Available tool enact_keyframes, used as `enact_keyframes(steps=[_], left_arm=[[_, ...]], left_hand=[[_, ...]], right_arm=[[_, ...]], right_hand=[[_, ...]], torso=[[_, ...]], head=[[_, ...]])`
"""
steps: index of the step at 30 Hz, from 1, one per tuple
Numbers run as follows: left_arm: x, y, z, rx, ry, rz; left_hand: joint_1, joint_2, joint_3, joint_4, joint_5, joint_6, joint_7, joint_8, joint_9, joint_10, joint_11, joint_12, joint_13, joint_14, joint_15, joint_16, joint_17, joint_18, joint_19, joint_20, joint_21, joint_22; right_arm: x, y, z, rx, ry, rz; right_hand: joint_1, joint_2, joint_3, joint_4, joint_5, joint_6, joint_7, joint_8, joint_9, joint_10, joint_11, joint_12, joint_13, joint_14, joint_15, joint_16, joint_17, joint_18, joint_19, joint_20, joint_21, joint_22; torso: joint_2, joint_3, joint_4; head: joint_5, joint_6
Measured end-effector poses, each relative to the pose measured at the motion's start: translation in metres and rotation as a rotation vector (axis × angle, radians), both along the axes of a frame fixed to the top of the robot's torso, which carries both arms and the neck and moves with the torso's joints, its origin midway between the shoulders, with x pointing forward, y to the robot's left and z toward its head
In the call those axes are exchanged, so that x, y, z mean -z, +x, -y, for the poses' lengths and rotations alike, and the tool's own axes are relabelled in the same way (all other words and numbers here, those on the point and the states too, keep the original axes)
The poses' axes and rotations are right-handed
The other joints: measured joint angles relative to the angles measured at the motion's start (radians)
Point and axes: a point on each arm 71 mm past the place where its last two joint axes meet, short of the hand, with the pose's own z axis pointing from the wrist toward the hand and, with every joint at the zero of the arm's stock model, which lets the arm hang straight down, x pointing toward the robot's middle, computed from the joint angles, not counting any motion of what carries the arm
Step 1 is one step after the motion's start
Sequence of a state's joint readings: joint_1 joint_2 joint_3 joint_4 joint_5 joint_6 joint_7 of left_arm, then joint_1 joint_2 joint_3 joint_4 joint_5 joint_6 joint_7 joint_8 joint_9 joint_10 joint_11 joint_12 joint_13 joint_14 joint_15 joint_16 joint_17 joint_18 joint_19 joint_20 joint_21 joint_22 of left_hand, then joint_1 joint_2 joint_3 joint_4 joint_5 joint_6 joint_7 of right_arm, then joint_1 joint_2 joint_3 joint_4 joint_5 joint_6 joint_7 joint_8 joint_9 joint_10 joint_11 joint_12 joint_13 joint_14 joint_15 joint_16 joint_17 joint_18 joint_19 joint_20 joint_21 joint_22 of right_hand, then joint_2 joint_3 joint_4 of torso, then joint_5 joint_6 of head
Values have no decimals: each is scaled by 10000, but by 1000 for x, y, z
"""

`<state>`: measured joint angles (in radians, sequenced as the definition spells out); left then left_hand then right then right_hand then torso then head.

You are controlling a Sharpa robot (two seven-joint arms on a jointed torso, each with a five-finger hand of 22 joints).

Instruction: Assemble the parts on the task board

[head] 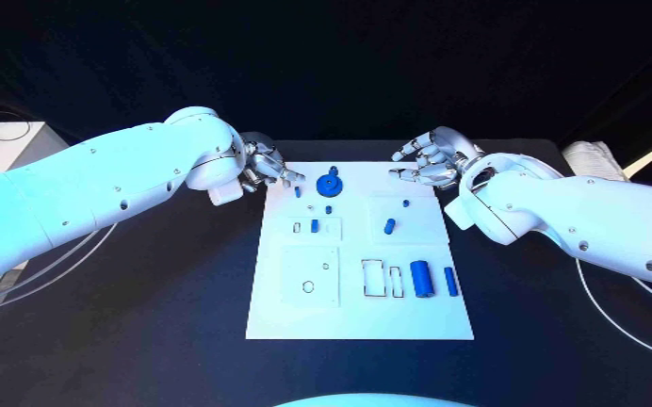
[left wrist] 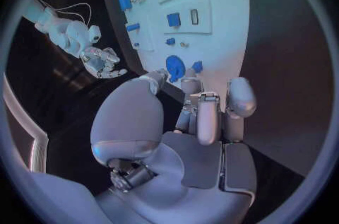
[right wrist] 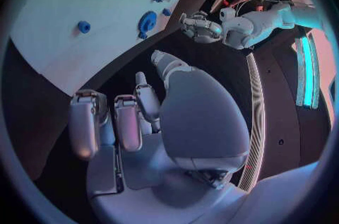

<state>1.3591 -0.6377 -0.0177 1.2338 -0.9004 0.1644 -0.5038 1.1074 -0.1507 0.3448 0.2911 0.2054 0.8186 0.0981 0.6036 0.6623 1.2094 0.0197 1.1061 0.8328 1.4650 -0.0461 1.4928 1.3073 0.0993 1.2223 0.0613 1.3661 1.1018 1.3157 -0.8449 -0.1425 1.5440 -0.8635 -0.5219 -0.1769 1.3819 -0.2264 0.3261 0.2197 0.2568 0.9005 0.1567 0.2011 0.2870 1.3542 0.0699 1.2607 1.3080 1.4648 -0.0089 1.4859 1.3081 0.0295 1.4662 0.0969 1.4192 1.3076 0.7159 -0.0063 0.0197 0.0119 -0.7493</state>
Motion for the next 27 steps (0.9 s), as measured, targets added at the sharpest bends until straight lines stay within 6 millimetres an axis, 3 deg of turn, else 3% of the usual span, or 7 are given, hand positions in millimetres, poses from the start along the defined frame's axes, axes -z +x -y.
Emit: enact_keyframes(steps=[12,27], left_arm=[[-2,25,-3,-279,554,337],[10,33,3,-38,907,-133]], left_hand=[[67,68,0,0,0,0,0,-40,-78,-35,35,0,-37,36,35,0,0,0,35,35,0,0],[-149,64,-222,27,0,149,33,-80,-152,-34,34,1,-20,-1,72,0,4,0,36,103,0,43]], right_arm=[[0,0,-2,-49,35,-7],[0,-1,-5,-114,62,-3]], right_hand=[[0,0,0,0,1,0,0,0,0,0,0,0,-2,0,0,0,-2,0,0,0,0,-2],[0,0,0,-1,2,0,0,0,0,0,0,0,-3,0,0,0,-3,0,0,0,0,-3]], torso=[[86,-14,-30],[207,-47,-57]], head=[[46,71],[63,111]])
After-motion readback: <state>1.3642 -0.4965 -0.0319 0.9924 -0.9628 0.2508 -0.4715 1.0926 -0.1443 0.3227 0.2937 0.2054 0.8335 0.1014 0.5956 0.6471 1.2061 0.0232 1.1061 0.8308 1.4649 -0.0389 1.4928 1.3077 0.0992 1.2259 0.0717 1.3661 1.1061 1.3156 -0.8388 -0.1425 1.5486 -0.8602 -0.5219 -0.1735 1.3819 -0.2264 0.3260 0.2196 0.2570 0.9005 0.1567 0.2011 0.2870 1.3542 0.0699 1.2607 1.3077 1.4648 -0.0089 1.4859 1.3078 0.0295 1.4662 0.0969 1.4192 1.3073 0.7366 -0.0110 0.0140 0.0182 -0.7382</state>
